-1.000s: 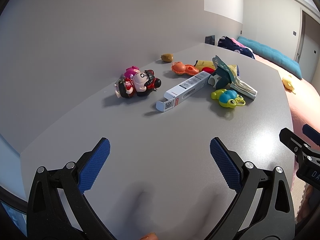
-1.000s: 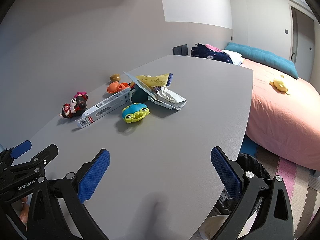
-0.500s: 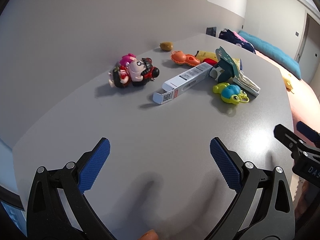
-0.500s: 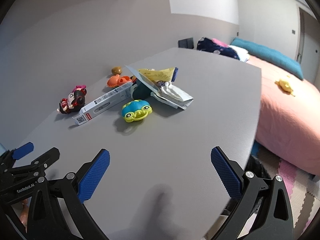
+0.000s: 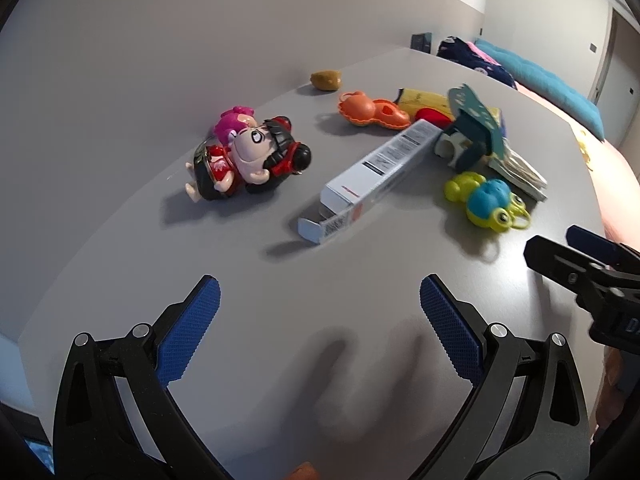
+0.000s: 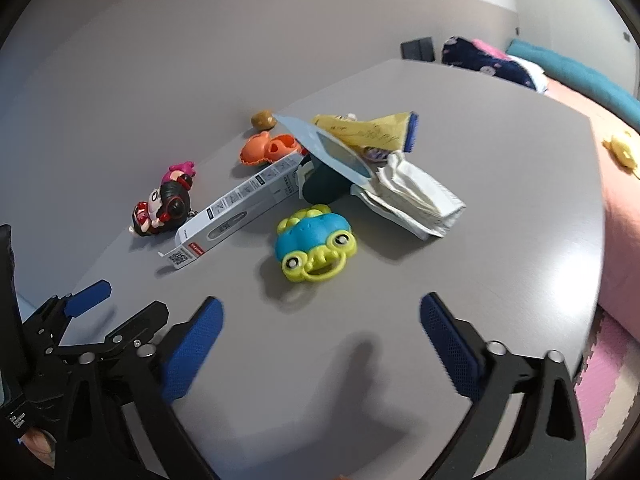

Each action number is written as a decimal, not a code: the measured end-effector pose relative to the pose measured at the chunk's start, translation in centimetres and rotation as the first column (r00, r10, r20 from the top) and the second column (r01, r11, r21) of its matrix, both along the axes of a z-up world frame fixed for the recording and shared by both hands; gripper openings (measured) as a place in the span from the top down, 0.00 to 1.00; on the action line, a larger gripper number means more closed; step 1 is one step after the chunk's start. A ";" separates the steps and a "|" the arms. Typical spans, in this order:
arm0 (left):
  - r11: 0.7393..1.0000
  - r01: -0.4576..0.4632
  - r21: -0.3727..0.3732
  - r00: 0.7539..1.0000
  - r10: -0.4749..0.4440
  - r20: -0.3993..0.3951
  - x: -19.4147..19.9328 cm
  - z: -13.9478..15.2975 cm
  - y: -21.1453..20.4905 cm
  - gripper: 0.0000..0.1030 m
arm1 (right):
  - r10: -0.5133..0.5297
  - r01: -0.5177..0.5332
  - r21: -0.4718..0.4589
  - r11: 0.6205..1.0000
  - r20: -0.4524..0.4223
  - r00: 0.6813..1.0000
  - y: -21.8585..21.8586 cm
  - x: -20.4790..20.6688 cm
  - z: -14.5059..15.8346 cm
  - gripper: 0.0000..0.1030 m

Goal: Collect trash
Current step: 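Grasp the blue-green frog toy with the right tool while the left tool approaches the white box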

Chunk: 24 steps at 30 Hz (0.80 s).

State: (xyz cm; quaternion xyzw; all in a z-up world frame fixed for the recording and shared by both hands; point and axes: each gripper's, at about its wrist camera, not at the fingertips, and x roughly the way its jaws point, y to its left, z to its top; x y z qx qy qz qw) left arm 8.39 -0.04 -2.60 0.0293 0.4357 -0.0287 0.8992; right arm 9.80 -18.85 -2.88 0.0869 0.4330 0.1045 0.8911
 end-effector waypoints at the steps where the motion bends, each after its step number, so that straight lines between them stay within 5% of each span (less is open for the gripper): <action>1: 1.000 -0.005 -0.005 1.000 0.005 -0.005 0.3 0.0 0.1 0.06 | 0.007 -0.007 -0.006 1.000 -0.010 1.000 0.3 0.6 -0.3 0.09; 5: 0.999 -0.019 -0.043 1.000 0.018 -0.021 1.3 -0.1 0.6 0.06 | 0.028 -0.029 -0.038 0.999 -0.042 0.999 1.2 2.5 -1.3 0.22; 12: 0.996 -0.011 -0.085 1.000 0.008 -0.027 2.7 -0.1 0.3 0.06 | 0.032 -0.037 -0.109 0.993 -0.049 0.998 1.9 4.9 -2.0 0.25; 18: 0.997 -0.013 -0.078 1.000 0.013 -0.002 3.8 0.5 -0.8 0.06 | 0.065 -0.073 -0.170 0.983 -0.056 0.996 2.4 6.0 -2.1 0.44; 24: 0.998 -0.002 -0.064 1.000 0.003 0.014 5.4 1.0 -1.9 0.06 | 0.058 -0.063 -0.089 0.994 -0.061 0.996 0.5 5.5 -1.7 0.44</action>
